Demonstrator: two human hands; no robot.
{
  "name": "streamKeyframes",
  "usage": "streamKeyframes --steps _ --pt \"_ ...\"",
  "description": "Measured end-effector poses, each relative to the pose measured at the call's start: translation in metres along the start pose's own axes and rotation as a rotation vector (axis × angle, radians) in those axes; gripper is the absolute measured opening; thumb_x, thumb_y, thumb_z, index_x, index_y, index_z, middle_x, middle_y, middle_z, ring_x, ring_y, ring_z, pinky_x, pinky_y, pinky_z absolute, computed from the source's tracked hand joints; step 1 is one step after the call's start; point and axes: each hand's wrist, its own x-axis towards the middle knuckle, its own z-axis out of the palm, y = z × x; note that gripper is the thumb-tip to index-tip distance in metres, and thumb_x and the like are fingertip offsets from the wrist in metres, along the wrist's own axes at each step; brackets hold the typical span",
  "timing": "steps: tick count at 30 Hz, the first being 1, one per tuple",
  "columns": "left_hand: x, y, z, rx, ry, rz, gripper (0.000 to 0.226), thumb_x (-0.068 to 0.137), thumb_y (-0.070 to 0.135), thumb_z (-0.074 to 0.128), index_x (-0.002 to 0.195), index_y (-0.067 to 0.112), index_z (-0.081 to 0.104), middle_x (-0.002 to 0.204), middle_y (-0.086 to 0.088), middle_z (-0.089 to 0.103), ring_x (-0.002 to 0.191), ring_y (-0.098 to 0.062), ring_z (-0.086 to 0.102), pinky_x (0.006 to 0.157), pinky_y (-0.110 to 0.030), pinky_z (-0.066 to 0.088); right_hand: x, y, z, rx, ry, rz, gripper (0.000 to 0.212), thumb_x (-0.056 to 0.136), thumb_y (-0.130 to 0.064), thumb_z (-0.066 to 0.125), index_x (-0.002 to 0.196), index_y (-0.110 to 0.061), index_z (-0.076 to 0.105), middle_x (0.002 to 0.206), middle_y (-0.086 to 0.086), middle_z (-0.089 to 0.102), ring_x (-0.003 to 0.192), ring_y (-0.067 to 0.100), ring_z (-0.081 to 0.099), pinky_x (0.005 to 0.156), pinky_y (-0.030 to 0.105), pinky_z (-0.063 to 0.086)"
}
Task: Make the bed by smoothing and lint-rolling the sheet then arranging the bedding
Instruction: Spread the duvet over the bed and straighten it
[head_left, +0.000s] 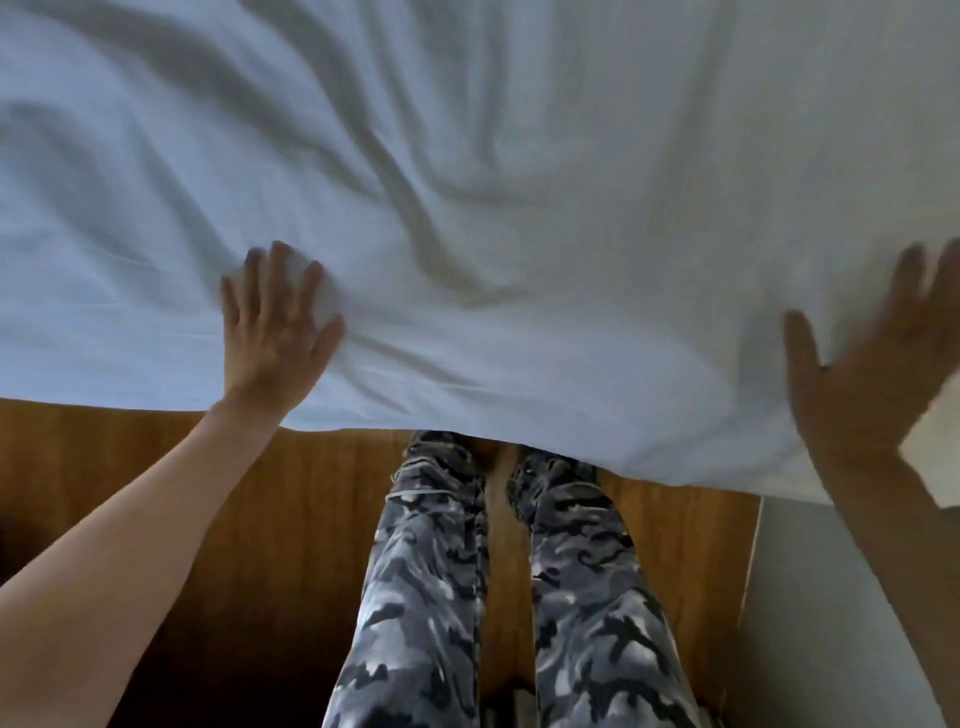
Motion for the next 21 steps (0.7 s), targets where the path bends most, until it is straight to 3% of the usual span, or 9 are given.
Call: streamKeyframes --steps 4,7,11,15,18,21 --pt "0.009 -0.041 -0.003 -0.064 0.032 -0.260 0.065 0.099 0.039 0.046 0.154 0.021 0.016 0.159 -0.025 0.003 0.146 -0.044 0.004 0.116 -0.059 0.009 -0.056 -0.093 0.053 0.043 -0.308 -0.632 0.072 0.091 -0.050 0.055 0.147 -0.012 0.029 0.153 0.024 0.028 0.142 0.039 0.022 0.118 0.050 0.015" --pt "0.017 -0.058 -0.008 -0.081 0.077 -0.308 0.065 0.100 0.033 0.043 0.155 0.019 0.010 0.158 -0.027 0.003 0.146 -0.044 0.007 0.117 -0.057 0.011 -0.082 -0.163 0.083 0.015 -0.357 -0.921 0.074 0.085 -0.047 0.065 0.145 -0.014 0.037 0.150 0.023 0.034 0.139 0.037 0.031 0.116 0.052 0.023" --pt "0.032 -0.078 -0.016 0.018 0.082 -0.052 0.066 0.101 0.032 0.044 0.155 0.015 0.011 0.157 -0.029 0.006 0.145 -0.046 0.009 0.116 -0.058 0.012 -0.084 -0.234 0.106 0.067 -0.348 -0.907 0.069 0.090 -0.045 0.059 0.147 -0.015 0.035 0.153 0.023 0.029 0.143 0.038 0.024 0.117 0.054 0.020" --pt "0.074 -0.099 -0.015 0.094 0.040 0.120 0.072 0.094 0.054 0.041 0.151 0.014 0.025 0.156 -0.030 0.016 0.143 -0.048 0.018 0.111 -0.064 0.017 -0.060 -0.264 0.135 -0.103 -0.430 -0.722 0.075 0.091 -0.047 0.054 0.149 -0.007 0.028 0.154 0.028 0.022 0.142 0.044 0.023 0.114 0.056 0.021" --pt "0.108 -0.103 -0.008 0.087 0.037 0.219 0.074 0.083 0.061 0.049 0.140 0.015 0.043 0.142 -0.027 0.039 0.133 -0.047 0.035 0.108 -0.061 0.027 -0.045 -0.279 0.154 -0.221 -0.390 -0.620 0.077 0.091 -0.051 0.046 0.146 0.000 0.030 0.146 0.029 0.035 0.129 0.046 0.039 0.109 0.055 0.029" --pt "0.119 -0.106 -0.003 0.116 0.112 0.285 0.061 0.079 0.055 0.060 0.118 0.008 0.054 0.116 -0.024 0.054 0.107 -0.042 0.051 0.097 -0.052 0.037 -0.037 -0.292 0.165 -0.242 -0.312 -0.549 0.077 0.086 -0.054 0.046 0.139 0.002 0.039 0.131 0.021 0.050 0.116 0.038 0.051 0.104 0.046 0.037"
